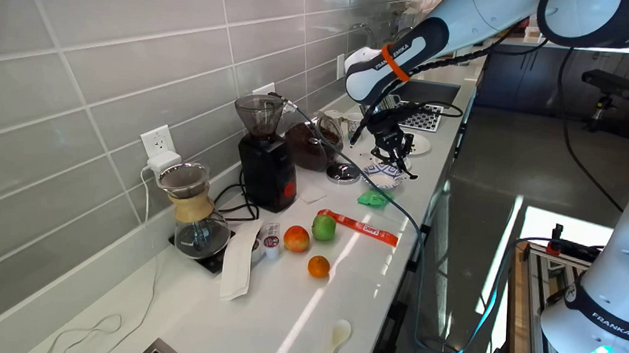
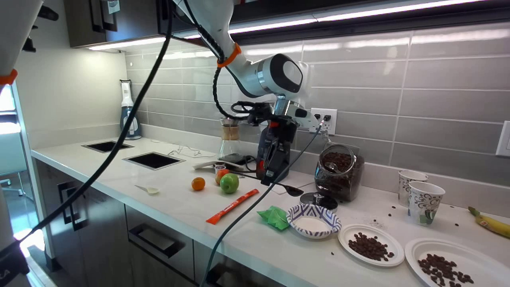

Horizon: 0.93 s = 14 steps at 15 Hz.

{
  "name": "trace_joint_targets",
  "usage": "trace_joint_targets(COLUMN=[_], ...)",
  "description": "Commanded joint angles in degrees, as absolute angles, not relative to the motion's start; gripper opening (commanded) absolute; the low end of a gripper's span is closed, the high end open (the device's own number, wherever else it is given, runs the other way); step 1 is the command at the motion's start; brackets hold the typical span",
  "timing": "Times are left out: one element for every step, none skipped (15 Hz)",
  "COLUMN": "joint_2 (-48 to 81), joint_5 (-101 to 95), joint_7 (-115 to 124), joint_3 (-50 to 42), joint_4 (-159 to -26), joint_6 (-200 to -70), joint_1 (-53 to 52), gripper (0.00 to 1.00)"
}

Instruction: Use the black ladle to take some coffee beans from the glass container and place them in the black and white bowl.

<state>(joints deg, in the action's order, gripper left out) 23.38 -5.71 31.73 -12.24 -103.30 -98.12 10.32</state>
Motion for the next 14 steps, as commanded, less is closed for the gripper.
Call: trace_joint_targets(joint_2=[27.81,28.9,30.06,31.02,32.13,33.18,34.46,35.6,36.65,37.7,38.63,39.5,40.37,41.14], joint_5=[-7.61,-8.42,-9.43,-10.44,-11.63,-12.74,-14.05,-15.25,-16.24,-17.3,-18.17,-18.97,-19.61,-20.23], joint_7=[34.03,33.9,33.56,33.73,33.64,33.37,33.36,33.25,33.18,33.04,32.91,32.67,32.4,32.09], joint_3=[-13.55,-13.58,-13.54,-13.61,-13.58,-13.52,-13.57,-13.59,-13.6,-13.61,-13.63,-13.68,-13.7,-13.73], joint_4=[-96.99,-95.44,-93.83,-92.46,-91.0,-89.7,-88.17,-86.89,-85.73,-84.52,-83.47,-82.54,-81.63,-80.71], joint_6=[-92.74,-91.61,-90.14,-88.9,-87.45,-86.01,-84.13,-82.46,-80.88,-79.3,-77.94,-76.92,-76.03,-75.23], joint_1=[8.76,8.54,8.29,8.02,7.68,7.38,6.98,6.65,6.31,5.95,5.67,5.55,5.51,5.5], gripper=[0.02,0.02,0.02,0.02,0.02,0.02,0.02,0.02,0.02,0.02,0.02,0.02,0.02,0.02])
